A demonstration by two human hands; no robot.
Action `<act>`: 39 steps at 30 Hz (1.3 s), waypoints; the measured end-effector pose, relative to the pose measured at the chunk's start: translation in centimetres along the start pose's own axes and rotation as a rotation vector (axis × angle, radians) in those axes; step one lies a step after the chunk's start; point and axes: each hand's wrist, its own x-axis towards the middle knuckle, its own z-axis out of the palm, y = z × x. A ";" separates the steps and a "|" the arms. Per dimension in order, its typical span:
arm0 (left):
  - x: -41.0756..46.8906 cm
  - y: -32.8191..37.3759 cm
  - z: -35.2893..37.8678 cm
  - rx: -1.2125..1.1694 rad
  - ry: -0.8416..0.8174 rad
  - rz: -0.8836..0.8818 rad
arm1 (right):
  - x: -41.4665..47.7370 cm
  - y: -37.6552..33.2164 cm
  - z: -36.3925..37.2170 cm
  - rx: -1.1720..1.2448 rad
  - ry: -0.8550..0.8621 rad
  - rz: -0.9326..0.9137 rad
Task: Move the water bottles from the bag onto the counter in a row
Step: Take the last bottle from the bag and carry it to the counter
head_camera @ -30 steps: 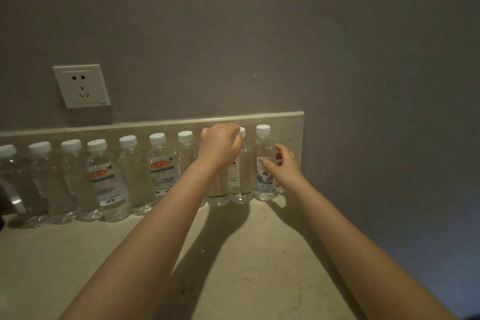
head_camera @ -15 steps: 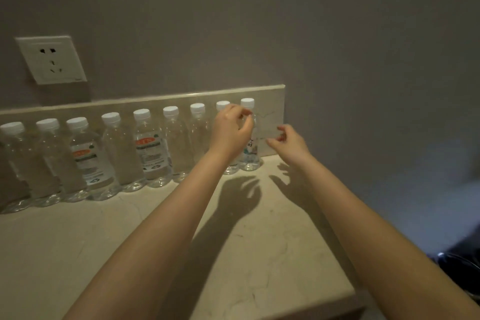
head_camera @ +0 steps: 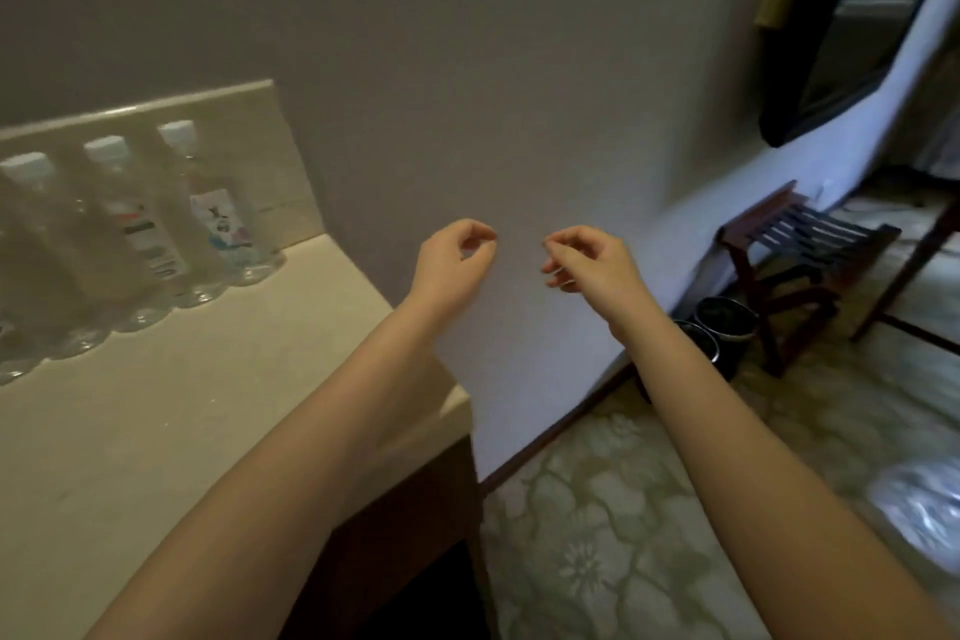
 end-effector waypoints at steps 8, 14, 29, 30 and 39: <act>-1.1 8.2 23.9 -0.054 -0.281 -0.118 | -1.1 11.8 -24.2 -0.253 0.059 0.234; -0.1 12.5 38.1 -0.043 -0.437 -0.164 | -1.5 18.0 -38.9 -0.326 0.187 0.366; 9.4 17.7 74.6 -0.139 -0.819 -0.241 | 8.4 31.1 -65.8 -0.490 0.232 0.614; 9.8 18.4 76.2 -0.143 -0.833 -0.246 | 9.0 31.7 -67.4 -0.494 0.218 0.628; 10.6 22.9 90.6 -0.099 -0.808 -0.323 | 12.8 39.1 -82.1 -0.498 0.135 0.616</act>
